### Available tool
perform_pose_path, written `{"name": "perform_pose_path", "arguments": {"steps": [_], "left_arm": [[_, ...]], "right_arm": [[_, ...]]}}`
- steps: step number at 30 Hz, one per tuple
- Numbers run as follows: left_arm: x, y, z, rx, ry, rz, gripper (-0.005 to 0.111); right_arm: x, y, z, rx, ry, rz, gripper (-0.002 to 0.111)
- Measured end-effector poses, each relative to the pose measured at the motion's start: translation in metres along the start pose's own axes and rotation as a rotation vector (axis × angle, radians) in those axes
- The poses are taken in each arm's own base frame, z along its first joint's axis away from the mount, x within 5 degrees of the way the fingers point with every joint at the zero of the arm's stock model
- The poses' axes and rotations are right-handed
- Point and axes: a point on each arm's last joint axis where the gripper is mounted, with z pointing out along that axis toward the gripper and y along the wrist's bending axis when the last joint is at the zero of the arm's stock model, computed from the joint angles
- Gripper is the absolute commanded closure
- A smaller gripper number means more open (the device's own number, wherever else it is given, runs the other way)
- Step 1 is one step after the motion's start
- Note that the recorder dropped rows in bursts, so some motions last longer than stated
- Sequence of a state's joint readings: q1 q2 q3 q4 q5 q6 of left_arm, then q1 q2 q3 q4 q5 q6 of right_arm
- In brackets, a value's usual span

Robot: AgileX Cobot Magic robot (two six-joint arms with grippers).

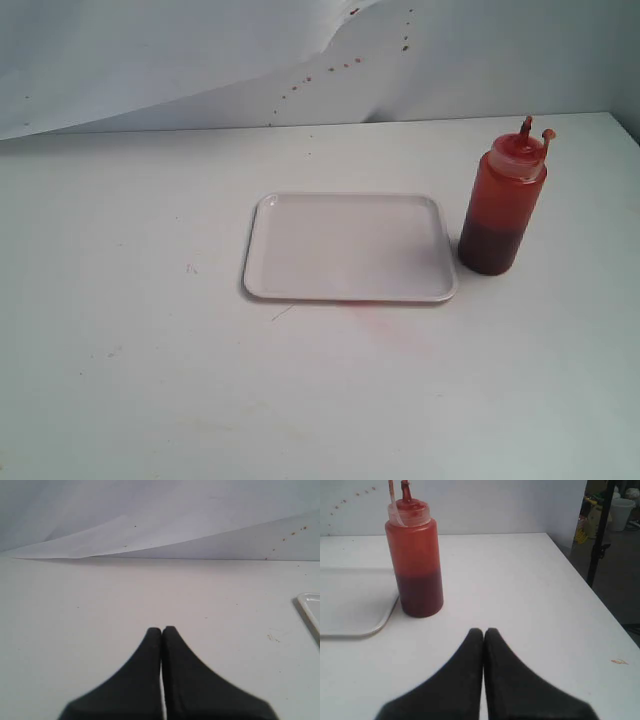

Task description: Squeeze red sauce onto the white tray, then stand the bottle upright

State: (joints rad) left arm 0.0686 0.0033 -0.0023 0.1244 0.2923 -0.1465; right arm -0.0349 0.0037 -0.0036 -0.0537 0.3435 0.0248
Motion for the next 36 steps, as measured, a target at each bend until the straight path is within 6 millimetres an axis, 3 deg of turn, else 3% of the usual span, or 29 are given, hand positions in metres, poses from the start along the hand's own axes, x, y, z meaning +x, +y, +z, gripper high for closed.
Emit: {"name": "perform_pose_path", "arguments": {"steps": [25, 30, 36], "left_arm": [[-0.002, 0.0, 0.0, 0.003, -0.027, 0.002, 0.107], [-0.02, -0.003, -0.002, 0.053, -0.223, -0.13, 0.107], [-0.061, -0.008, -0.023, 0.23, -0.701, -0.338, 0.107]], "right_arm": [[0.0, 0.0, 0.0, 0.0, 0.0, 0.0, 0.108], [0.0, 0.0, 0.0, 0.0, 0.0, 0.0, 0.108], [0.0, 0.0, 0.0, 0.0, 0.0, 0.0, 0.108]]}}
